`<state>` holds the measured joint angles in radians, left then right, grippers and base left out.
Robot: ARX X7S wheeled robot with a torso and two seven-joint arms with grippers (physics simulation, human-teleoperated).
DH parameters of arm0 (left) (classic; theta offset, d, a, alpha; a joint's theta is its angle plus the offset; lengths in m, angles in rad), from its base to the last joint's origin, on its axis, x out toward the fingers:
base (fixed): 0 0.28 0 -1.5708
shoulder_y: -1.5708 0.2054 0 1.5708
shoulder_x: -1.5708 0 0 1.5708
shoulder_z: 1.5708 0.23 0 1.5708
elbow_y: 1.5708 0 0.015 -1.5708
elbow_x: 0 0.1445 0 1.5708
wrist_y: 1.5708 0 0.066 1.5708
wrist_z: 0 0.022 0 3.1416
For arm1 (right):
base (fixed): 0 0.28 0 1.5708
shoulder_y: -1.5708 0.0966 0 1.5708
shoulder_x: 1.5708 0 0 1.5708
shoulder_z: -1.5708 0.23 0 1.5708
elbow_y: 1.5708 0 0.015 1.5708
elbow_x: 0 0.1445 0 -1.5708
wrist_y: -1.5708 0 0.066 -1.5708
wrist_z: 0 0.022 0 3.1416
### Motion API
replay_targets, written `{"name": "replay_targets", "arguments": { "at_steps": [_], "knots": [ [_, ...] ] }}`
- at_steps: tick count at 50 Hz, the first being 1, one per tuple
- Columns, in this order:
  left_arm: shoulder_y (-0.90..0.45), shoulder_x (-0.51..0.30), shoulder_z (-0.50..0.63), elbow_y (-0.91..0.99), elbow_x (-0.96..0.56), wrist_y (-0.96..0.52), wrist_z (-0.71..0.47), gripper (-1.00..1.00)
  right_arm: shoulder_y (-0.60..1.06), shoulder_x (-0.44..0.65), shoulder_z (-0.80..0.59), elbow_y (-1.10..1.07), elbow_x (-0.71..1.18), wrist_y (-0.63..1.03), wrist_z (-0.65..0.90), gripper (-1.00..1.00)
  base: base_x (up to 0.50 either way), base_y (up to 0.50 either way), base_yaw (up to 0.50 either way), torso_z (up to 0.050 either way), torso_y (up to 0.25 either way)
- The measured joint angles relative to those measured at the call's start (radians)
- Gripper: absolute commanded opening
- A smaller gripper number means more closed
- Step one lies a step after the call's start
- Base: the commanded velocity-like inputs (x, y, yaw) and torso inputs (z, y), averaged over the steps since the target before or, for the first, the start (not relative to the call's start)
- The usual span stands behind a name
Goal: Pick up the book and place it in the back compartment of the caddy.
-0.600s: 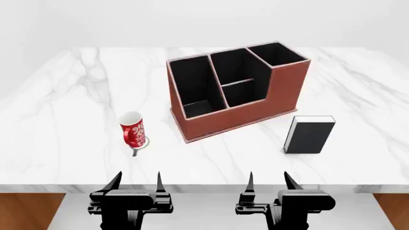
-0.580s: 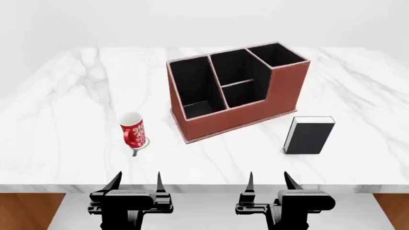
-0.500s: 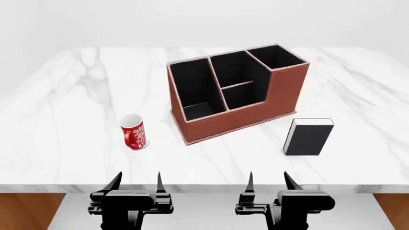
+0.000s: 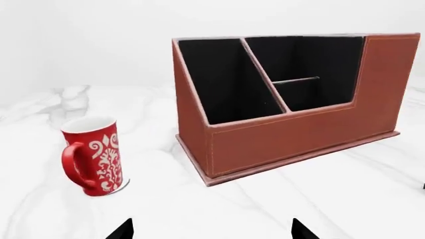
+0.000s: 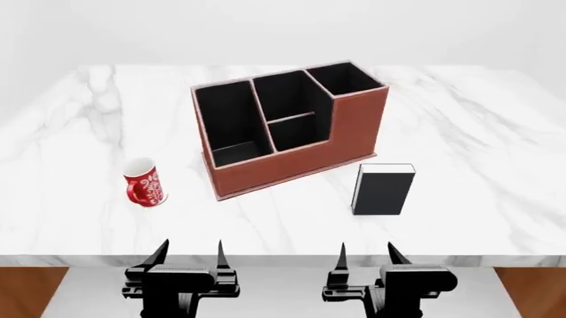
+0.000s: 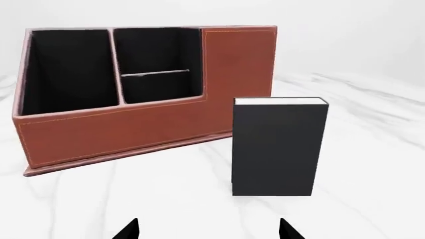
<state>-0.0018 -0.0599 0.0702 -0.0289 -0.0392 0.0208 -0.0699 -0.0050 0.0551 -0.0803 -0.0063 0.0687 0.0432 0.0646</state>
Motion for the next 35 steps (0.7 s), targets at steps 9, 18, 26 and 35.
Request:
{"name": "replay_targets", "arguments": {
  "at_steps": [9, 18, 26, 35],
  "knots": [
    [-0.002, -0.012, 0.016, -0.006, -0.01, 0.005, -0.016, 1.0, 0.0, 0.013, -0.014, 0.0, 0.017, 0.005, 0.014, 1.0, 0.0, -0.5, 0.0, 0.0, 0.0],
    [-0.003, -0.022, 0.029, -0.009, -0.019, 0.01, -0.03, 1.0, 0.0, 0.024, -0.025, -0.001, 0.03, 0.006, 0.027, 1.0, 0.0, -0.5, 0.0, 0.0, 0.0],
    [-0.004, -0.028, 0.042, -0.011, -0.028, 0.012, -0.04, 1.0, 0.002, 0.033, -0.029, 0.002, 0.043, 0.006, 0.043, 1.0, 0.0, -0.15, 0.0, 0.0, 0.0],
    [-0.006, -0.041, 0.05, -0.01, -0.036, 0.012, -0.053, 1.0, 0.004, 0.04, -0.043, 0.001, 0.055, 0.011, 0.054, 1.0, 0.0, -0.22, 0.0, 0.0, 0.0]
  ]
}}
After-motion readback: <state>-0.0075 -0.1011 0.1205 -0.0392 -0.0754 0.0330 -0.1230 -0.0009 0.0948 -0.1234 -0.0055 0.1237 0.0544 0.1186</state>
